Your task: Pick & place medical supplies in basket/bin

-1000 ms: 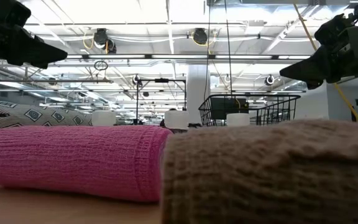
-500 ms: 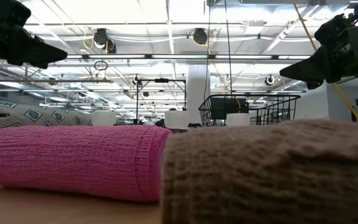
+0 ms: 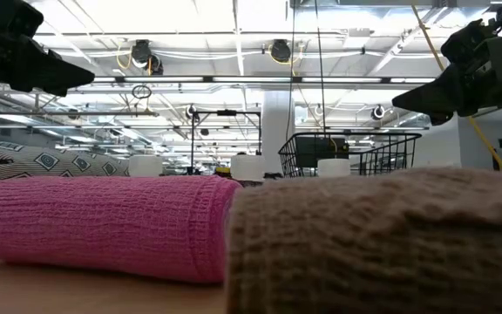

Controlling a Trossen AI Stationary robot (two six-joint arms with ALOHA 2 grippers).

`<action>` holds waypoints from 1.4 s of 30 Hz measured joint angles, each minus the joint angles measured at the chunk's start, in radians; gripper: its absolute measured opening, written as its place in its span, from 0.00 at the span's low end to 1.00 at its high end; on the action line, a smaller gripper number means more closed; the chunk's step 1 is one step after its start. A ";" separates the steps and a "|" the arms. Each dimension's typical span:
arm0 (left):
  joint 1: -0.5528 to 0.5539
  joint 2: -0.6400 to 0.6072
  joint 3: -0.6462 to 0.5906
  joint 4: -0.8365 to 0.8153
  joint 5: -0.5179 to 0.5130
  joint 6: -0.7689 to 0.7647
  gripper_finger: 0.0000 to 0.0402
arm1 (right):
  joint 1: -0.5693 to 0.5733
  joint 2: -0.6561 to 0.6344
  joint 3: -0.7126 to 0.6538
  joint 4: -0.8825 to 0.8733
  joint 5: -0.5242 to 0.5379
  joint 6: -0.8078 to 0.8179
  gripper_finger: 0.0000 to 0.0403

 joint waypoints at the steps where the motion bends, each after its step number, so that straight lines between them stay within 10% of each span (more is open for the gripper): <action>1: 0.000 0.000 0.000 0.000 0.000 0.000 0.19 | 0.000 0.000 0.000 0.000 0.000 0.000 0.01; 33: 0.000 0.000 0.000 0.081 -0.068 0.015 0.19 | 0.000 0.000 0.000 0.000 0.000 0.000 0.01; 42: 0.000 0.000 0.001 0.369 -0.043 -0.360 0.19 | 0.000 0.000 0.000 0.000 0.000 0.000 0.01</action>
